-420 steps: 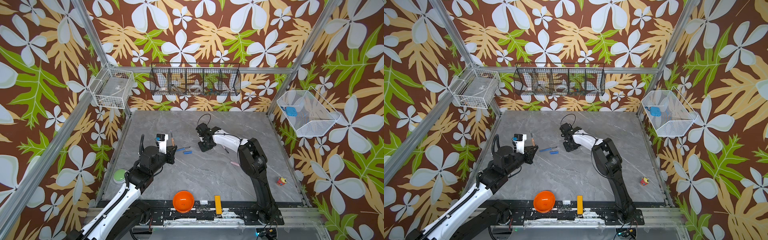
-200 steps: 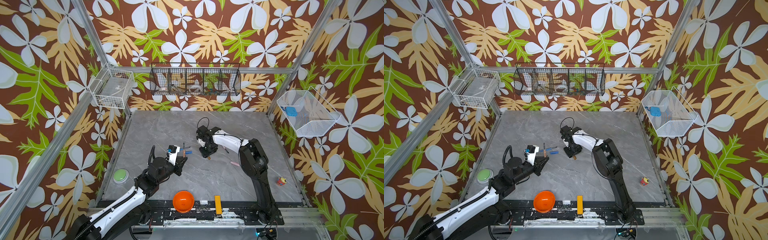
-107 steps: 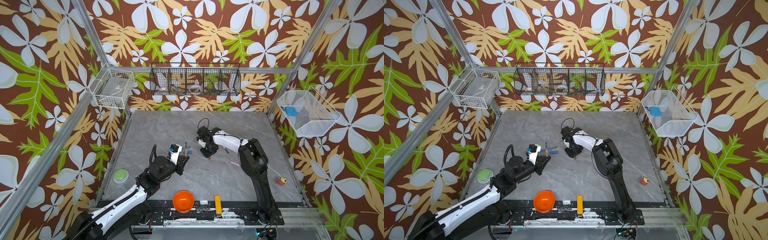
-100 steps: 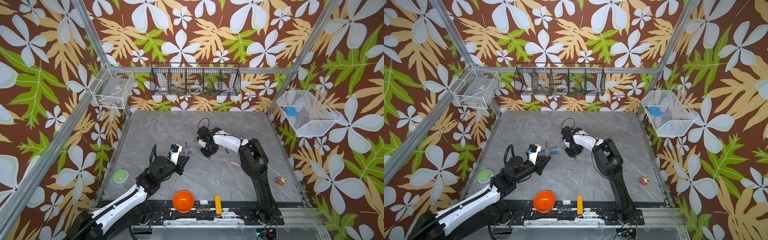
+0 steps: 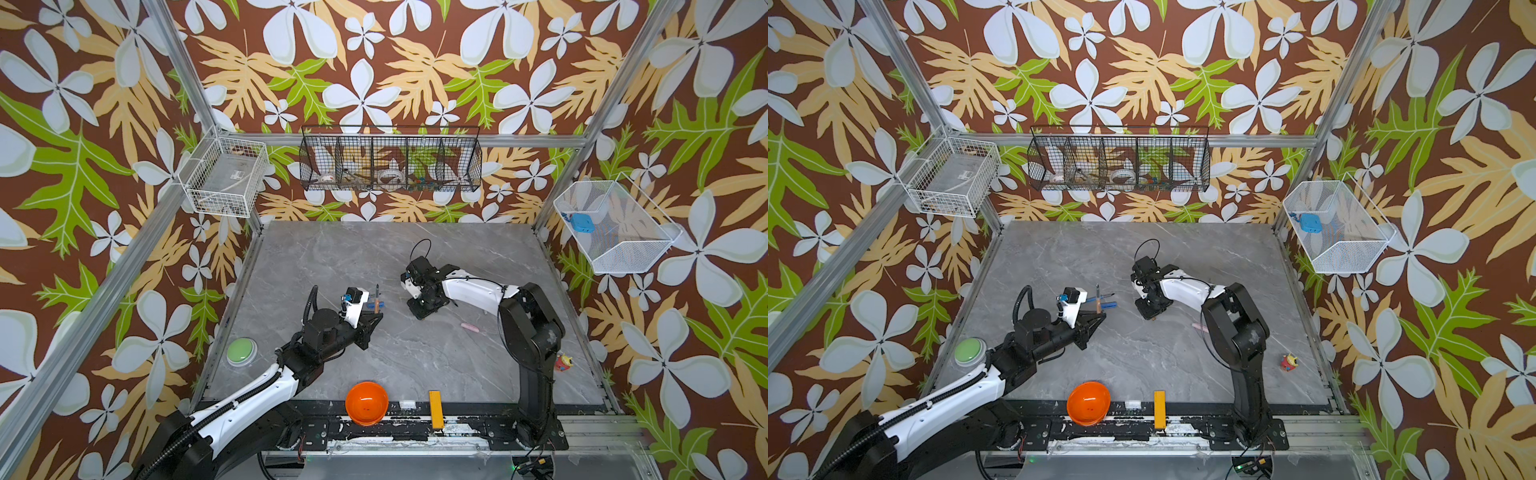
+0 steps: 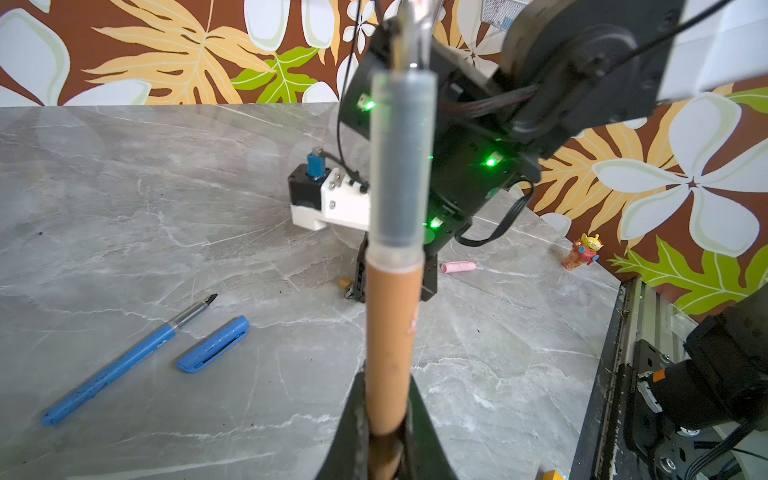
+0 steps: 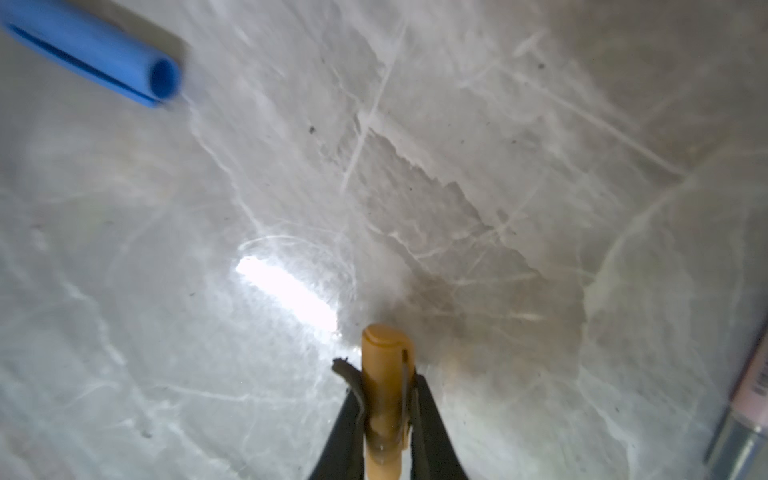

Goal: Insert the pens into the pen caps
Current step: 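Lift the orange cap with the right gripper while the left gripper moves the pen forward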

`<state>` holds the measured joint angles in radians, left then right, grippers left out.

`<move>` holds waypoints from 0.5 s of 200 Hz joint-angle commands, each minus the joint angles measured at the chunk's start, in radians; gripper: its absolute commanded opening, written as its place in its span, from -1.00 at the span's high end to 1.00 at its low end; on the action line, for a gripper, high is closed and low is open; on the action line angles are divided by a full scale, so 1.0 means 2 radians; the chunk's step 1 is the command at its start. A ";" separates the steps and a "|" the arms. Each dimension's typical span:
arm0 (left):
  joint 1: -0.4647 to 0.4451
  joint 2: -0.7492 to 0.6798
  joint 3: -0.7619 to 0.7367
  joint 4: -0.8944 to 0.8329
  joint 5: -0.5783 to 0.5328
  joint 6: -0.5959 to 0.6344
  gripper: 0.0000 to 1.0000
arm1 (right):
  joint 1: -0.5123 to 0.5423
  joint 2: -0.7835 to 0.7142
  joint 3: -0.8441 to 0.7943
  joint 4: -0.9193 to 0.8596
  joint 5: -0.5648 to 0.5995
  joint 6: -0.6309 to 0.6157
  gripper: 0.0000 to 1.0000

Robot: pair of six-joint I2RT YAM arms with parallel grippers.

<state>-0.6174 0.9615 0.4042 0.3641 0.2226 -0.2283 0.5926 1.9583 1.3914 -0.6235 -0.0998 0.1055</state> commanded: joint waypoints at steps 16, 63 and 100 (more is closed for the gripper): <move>-0.003 0.017 0.009 0.025 0.014 0.000 1.00 | -0.009 -0.056 -0.055 0.098 -0.032 0.038 0.68; -0.007 0.026 0.010 0.029 0.019 -0.001 1.00 | -0.018 -0.130 -0.113 0.191 -0.081 0.078 0.68; -0.014 0.032 0.021 0.029 0.022 0.000 1.00 | -0.026 -0.200 -0.151 0.295 -0.142 0.124 0.66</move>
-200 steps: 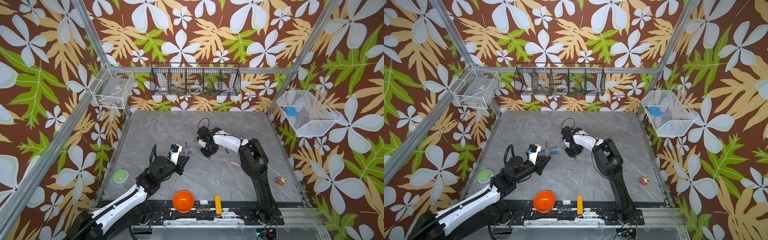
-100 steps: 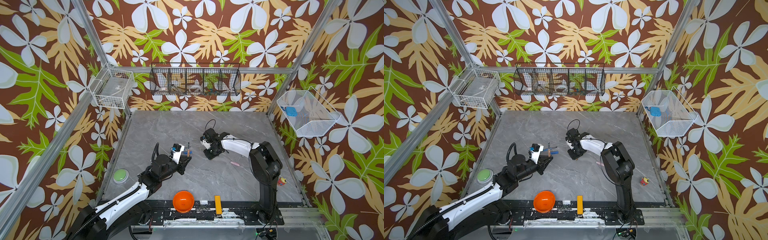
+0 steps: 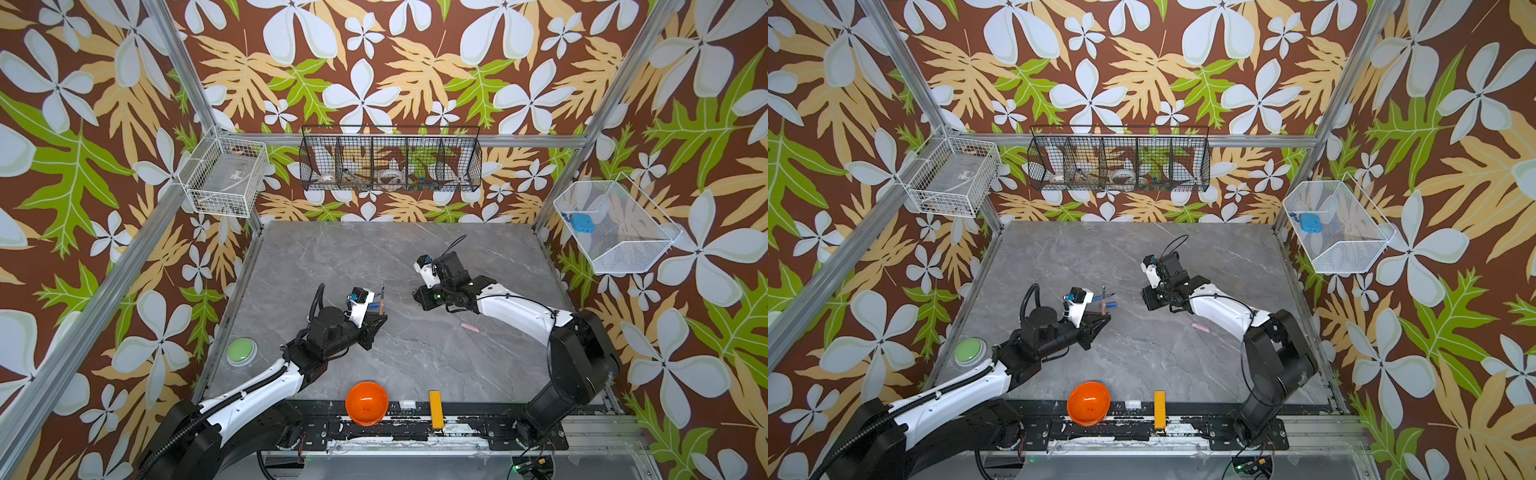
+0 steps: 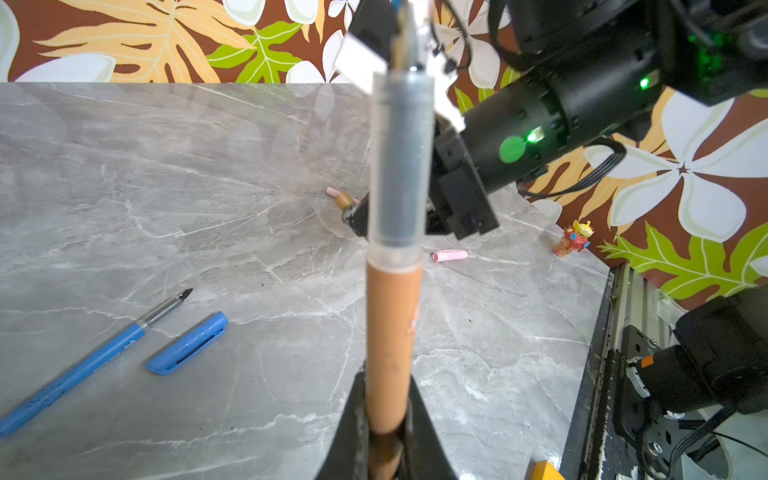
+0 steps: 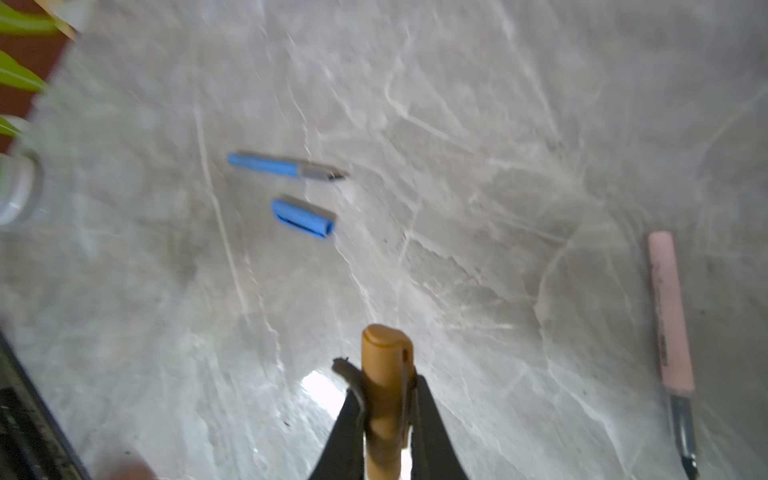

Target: Insert the pens into the pen caps

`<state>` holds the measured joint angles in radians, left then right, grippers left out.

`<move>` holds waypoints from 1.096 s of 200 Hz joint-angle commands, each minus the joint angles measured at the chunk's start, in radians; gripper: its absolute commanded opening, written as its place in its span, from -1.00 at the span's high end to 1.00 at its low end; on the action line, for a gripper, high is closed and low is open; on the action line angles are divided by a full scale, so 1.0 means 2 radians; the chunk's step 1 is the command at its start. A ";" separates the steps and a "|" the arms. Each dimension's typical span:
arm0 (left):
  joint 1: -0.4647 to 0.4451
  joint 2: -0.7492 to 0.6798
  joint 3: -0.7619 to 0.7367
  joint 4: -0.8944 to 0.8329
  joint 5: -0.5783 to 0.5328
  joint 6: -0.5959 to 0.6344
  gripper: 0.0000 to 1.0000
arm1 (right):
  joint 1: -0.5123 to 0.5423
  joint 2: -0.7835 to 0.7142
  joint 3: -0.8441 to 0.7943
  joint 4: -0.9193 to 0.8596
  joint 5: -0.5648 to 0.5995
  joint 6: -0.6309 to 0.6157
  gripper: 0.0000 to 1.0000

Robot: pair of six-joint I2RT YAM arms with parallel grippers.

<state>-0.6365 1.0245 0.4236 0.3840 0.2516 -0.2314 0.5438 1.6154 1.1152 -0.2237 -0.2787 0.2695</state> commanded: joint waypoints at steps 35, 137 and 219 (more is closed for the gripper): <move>-0.008 0.002 0.023 0.015 0.012 0.007 1.00 | -0.002 -0.069 -0.028 0.168 -0.094 0.090 0.64; -0.009 0.022 0.029 0.007 0.020 0.003 1.00 | -0.002 -0.092 -0.048 0.319 -0.147 0.171 0.63; -0.010 0.025 0.029 0.008 0.020 0.002 1.00 | 0.010 -0.069 -0.038 0.363 -0.195 0.204 0.61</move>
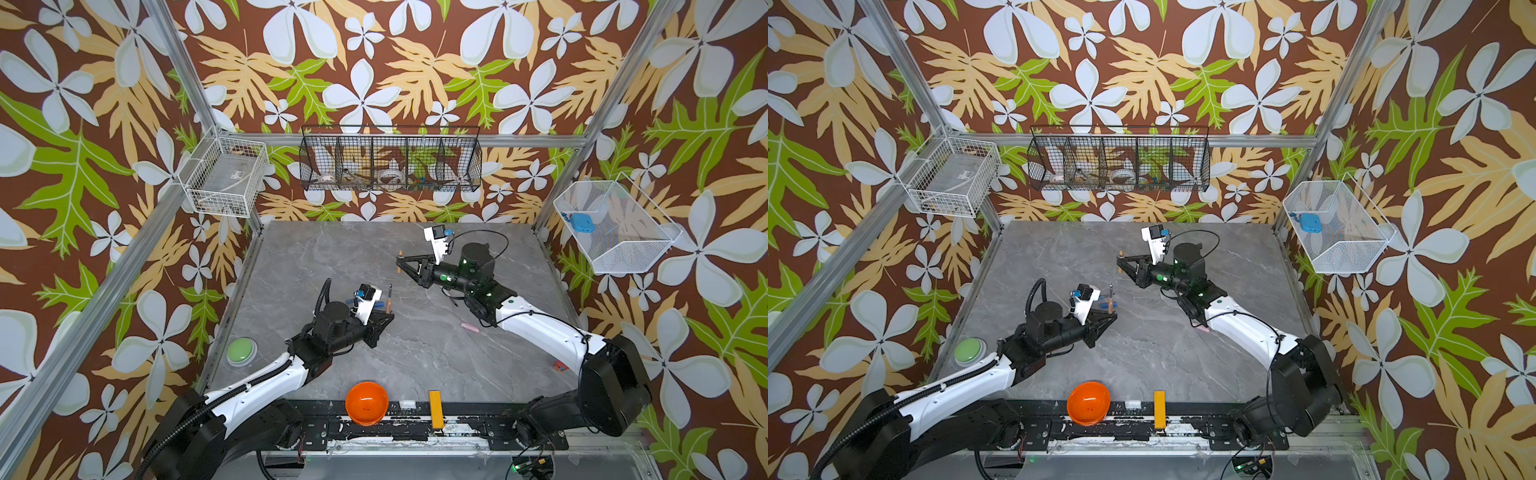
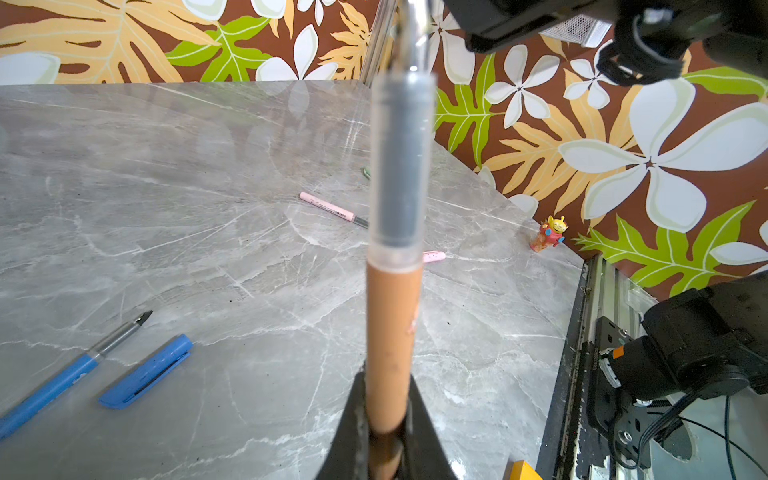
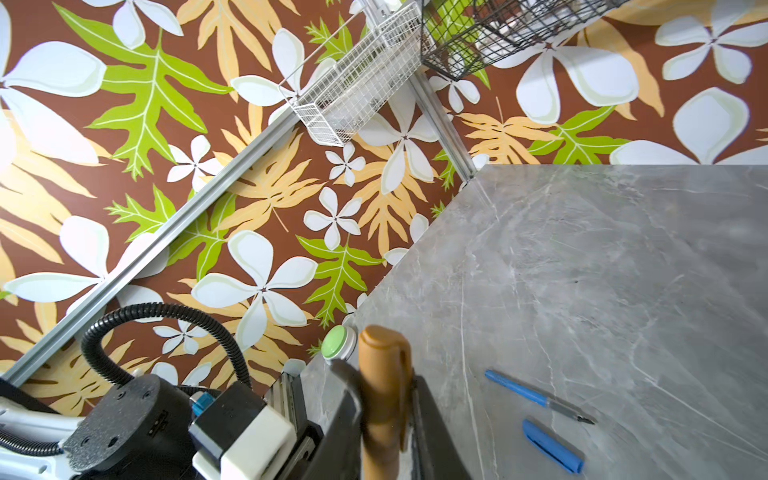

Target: Insert the pens into the pen caps

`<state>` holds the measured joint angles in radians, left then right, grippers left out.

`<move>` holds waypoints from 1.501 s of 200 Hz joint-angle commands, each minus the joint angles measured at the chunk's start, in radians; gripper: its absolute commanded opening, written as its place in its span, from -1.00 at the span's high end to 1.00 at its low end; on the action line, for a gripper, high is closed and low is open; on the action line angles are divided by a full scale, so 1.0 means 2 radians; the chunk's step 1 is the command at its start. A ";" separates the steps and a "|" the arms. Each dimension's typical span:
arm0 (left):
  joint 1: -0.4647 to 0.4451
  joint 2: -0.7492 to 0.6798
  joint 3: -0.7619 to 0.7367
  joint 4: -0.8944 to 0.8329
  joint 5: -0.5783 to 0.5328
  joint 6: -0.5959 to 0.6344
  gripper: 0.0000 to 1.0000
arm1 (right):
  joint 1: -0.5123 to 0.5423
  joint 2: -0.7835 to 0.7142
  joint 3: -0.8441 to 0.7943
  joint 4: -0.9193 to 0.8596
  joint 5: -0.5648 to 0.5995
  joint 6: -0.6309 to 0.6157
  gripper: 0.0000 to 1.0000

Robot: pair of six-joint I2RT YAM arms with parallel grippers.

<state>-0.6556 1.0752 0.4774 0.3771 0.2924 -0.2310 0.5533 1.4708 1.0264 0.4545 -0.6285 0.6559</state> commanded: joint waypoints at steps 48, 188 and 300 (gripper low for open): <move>0.000 -0.007 -0.002 0.020 -0.002 -0.006 1.00 | 0.009 -0.005 0.005 0.018 -0.027 0.003 0.61; -0.077 0.010 0.013 -0.021 -0.326 -0.033 1.00 | 0.040 -0.017 0.026 -0.055 0.079 -0.064 0.61; -0.081 -0.016 -0.015 0.017 -0.293 -0.010 1.00 | 0.069 0.028 0.053 0.001 0.066 -0.054 0.61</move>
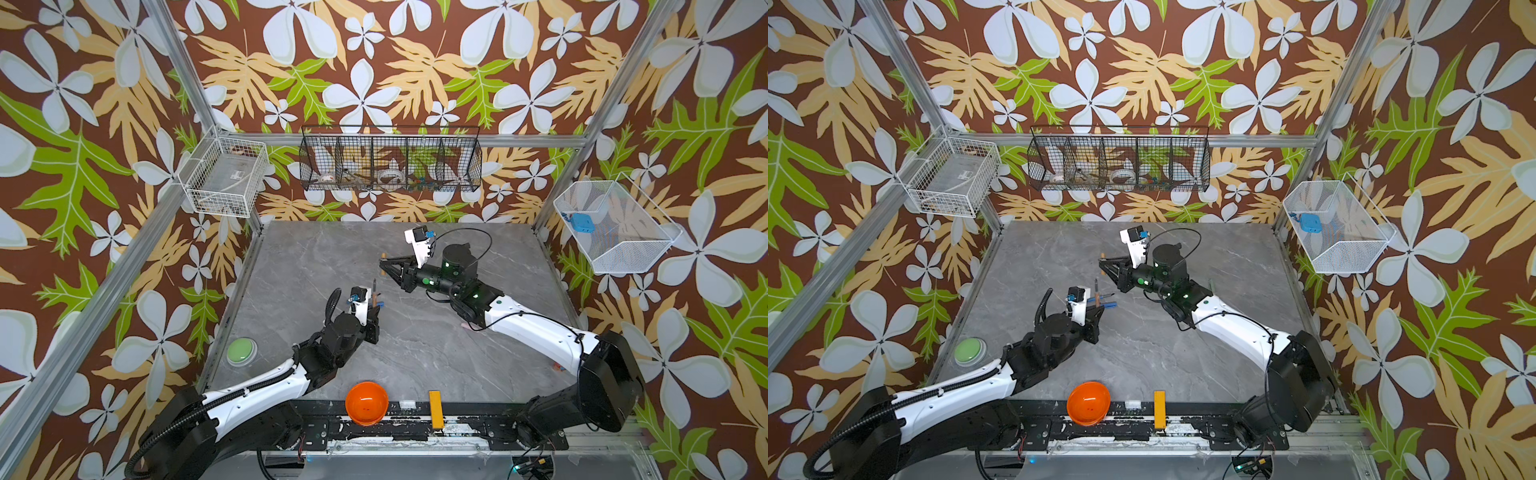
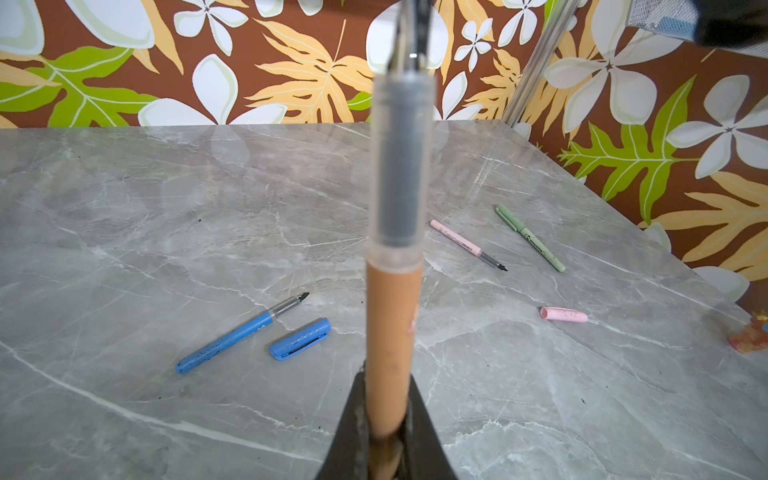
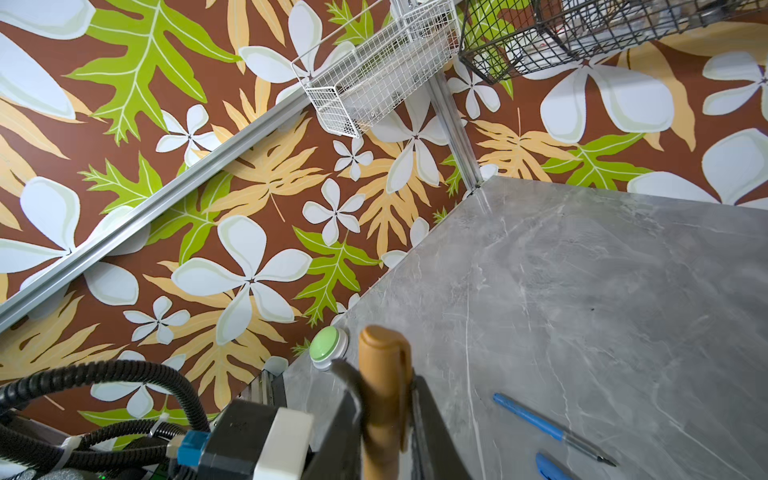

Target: Insert the pens into the pen caps

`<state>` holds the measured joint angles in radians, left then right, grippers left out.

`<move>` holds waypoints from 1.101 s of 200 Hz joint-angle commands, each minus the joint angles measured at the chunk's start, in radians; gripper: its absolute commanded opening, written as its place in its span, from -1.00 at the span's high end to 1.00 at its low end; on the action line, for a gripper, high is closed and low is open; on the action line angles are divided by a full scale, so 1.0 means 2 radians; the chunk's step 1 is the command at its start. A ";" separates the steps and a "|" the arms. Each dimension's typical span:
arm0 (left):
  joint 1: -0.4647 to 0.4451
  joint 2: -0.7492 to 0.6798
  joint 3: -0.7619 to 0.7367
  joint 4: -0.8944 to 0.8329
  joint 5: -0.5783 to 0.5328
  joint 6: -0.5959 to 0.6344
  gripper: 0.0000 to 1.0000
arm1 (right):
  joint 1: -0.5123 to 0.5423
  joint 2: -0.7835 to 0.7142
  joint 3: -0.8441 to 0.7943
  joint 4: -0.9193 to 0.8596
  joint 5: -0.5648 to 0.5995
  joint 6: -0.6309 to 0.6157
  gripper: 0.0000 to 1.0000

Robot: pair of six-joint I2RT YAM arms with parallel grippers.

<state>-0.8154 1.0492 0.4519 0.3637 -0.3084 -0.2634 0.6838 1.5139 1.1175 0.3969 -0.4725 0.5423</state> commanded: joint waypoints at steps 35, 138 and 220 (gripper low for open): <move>-0.001 -0.005 -0.003 0.025 0.007 0.007 1.00 | 0.005 0.014 0.010 0.040 -0.029 0.012 0.61; -0.001 -0.008 -0.005 0.028 0.005 0.007 1.00 | 0.010 0.012 0.002 0.028 -0.035 0.010 0.61; -0.001 -0.008 -0.007 0.028 0.004 0.006 1.00 | 0.012 0.006 -0.007 0.033 -0.041 0.016 0.61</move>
<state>-0.8158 1.0336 0.4366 0.3920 -0.2913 -0.2573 0.7063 1.5333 1.1069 0.4339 -0.5442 0.5648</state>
